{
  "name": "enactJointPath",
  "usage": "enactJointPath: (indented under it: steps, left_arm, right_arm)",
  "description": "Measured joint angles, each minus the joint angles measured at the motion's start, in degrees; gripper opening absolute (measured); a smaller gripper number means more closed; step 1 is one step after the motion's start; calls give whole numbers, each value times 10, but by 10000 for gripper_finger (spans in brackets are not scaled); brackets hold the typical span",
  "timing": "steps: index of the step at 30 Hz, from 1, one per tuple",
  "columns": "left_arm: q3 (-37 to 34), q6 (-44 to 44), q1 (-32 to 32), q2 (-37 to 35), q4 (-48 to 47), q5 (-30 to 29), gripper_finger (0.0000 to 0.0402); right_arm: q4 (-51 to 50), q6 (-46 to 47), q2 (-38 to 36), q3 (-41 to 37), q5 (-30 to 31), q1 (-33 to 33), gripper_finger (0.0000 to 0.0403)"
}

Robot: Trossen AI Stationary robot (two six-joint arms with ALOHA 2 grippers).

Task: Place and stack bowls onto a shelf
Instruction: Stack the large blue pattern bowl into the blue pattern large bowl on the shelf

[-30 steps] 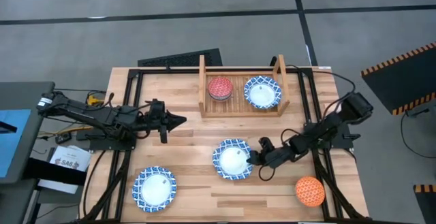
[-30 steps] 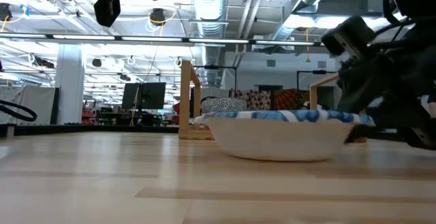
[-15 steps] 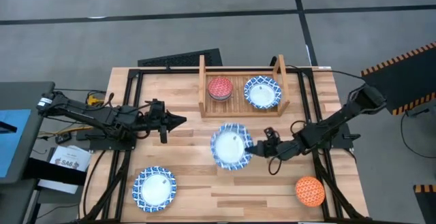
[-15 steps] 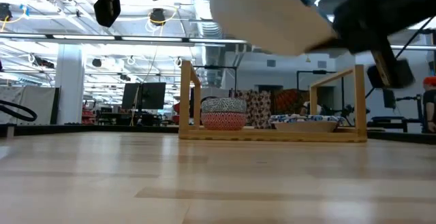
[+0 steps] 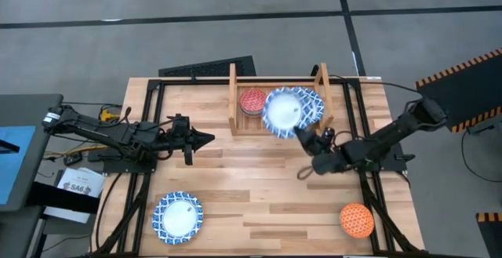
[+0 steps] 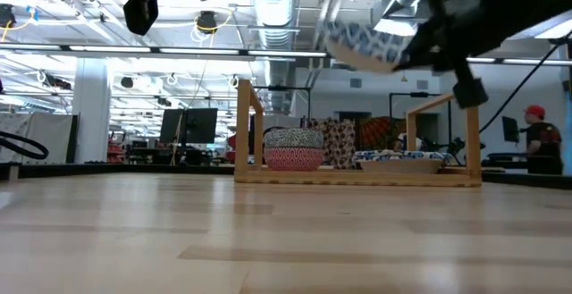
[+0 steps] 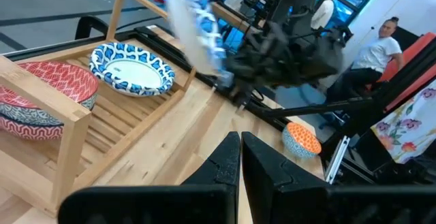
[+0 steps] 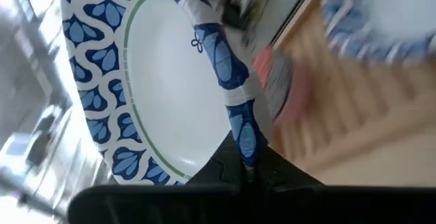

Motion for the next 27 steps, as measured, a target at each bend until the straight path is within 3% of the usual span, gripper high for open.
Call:
enactJointPath:
  steps: [4,9,14,16,27]
  left_arm:
    - [0,0,0,0,0,2,0]
    - [0,-1,0,0,0,11,0]
    - [0,9,0,0,0,19,0]
    - [0,15,0,0,0,19,0]
    - [0,27,0,0,-1,19,0]
  right_arm:
    - [-48,19,11,0,-39,-50,20]
    - [-122,47,7,3,-66,-56,20]
    - [-410,172,16,89,-112,-38,20]
    - [-476,182,23,121,-113,-34,20]
    - [-496,179,48,144,-125,-100,20]
